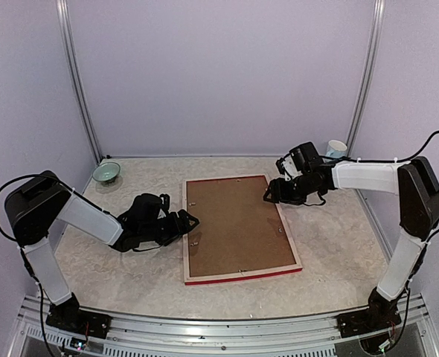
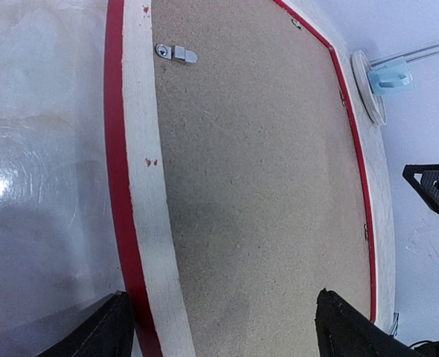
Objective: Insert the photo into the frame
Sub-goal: Place the backboard on the frame body.
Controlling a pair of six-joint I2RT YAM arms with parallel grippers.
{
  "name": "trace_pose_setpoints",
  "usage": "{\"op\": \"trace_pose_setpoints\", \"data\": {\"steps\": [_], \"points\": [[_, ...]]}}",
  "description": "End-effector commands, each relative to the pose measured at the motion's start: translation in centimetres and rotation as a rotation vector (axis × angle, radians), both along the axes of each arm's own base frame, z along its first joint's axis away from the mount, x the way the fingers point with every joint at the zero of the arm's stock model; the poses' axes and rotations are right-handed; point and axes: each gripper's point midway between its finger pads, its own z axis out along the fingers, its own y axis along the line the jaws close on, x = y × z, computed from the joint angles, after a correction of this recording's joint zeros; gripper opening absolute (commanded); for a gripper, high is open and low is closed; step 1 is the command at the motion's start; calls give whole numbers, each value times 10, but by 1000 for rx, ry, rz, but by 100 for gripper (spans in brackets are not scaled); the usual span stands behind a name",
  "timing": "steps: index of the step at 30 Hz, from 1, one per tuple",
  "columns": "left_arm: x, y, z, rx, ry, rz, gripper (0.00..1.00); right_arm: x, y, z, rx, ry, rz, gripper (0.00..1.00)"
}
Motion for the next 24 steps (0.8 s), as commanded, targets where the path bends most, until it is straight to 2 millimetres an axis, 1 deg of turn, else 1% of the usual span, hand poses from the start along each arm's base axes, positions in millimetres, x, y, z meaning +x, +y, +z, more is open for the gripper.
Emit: {"op": "trace_pose_setpoints", "data": {"steps": [1, 4, 6, 7, 8, 9, 10, 11, 17, 23, 24], "points": [[-6, -5, -8, 6, 27, -24, 83, 0, -4, 12, -43, -35, -13, 65], [-7, -4, -8, 6, 27, -23, 83, 1, -6, 11, -48, -39, -27, 66], [-7, -3, -8, 9, 27, -22, 83, 1, -6, 11, -43, -42, -25, 69], [-7, -3, -8, 9, 26, -21, 83, 0, -6, 11, -43, -43, -26, 73], [-7, -3, -8, 10, 26, -20, 83, 0, -6, 12, -41, -49, -26, 80], [-8, -3, -8, 10, 26, -21, 83, -1, -6, 12, -41, -54, -23, 87], [-8, -3, -8, 11, 27, -21, 83, -1, -7, 13, -39, -61, -22, 97], [-7, -3, -8, 10, 26, -21, 83, -2, -7, 15, -38, -71, -18, 99], [-7, -1, -10, 27, 24, -20, 83, -4, -11, 12, -47, -82, -22, 99], [-9, 12, -9, 115, 7, -9, 83, -10, -17, 0, -63, -67, -24, 99], [-11, 14, -6, 126, 1, -10, 83, -10, -18, -1, -62, -68, -28, 99]]}}
